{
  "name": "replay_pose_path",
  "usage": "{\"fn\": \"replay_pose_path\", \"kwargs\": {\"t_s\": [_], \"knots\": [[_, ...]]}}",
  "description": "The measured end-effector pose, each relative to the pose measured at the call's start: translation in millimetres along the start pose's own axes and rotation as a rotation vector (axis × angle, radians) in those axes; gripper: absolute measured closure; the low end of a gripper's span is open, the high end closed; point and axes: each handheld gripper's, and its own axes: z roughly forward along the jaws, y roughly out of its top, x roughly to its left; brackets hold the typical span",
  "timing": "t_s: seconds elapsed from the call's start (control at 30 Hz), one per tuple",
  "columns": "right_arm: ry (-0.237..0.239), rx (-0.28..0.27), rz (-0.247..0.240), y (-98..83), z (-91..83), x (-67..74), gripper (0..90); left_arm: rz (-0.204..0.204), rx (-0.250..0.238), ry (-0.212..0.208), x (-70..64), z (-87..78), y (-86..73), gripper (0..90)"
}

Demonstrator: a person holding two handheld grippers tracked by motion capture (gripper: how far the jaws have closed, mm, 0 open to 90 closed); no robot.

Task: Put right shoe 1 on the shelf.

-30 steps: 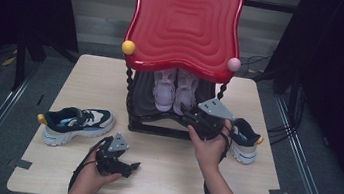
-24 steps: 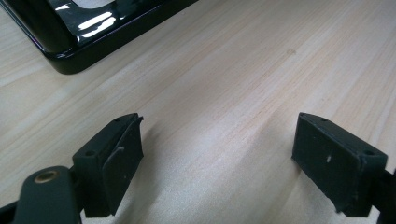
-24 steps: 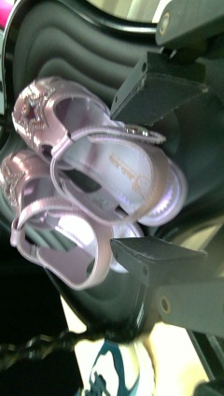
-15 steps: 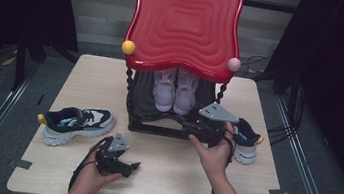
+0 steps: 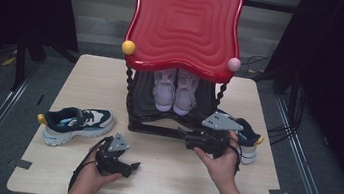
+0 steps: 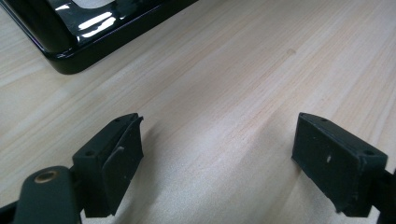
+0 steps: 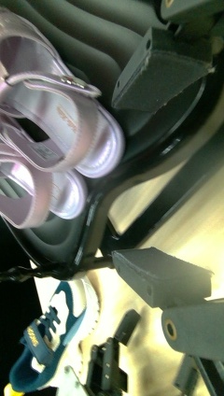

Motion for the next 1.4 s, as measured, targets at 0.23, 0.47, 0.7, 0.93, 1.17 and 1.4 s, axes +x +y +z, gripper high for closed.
{"fn": "replay_pose_path", "kwargs": {"t_s": [0.23,0.47,0.7,0.93,1.17,1.4], "knots": [[0.060,0.030,-0.006,-9.6,-4.3,1.1,19.3,-0.001,0.000,0.000,0.0,0.0,0.0,15.4],[0.090,0.068,-0.024,-21.5,-5.5,4.1,16.7,-0.001,0.000,0.000,-0.1,0.0,0.0,15.4],[0.122,0.099,-0.038,-35.7,-8.0,5.2,14.6,-0.001,0.000,0.000,-0.1,0.0,0.0,15.4],[0.144,0.136,-0.044,-51.8,-10.9,1.8,13.8,-0.001,0.000,0.000,-0.1,0.0,0.0,15.4],[0.173,0.158,-0.043,-67.3,-16.3,-3.7,13.2,-0.001,0.000,0.000,-0.1,0.0,0.0,15.4],[0.185,0.183,-0.044,-82.8,-20.2,-6.5,13.1,-0.001,0.000,0.000,-0.1,0.0,0.0,15.4]]}}
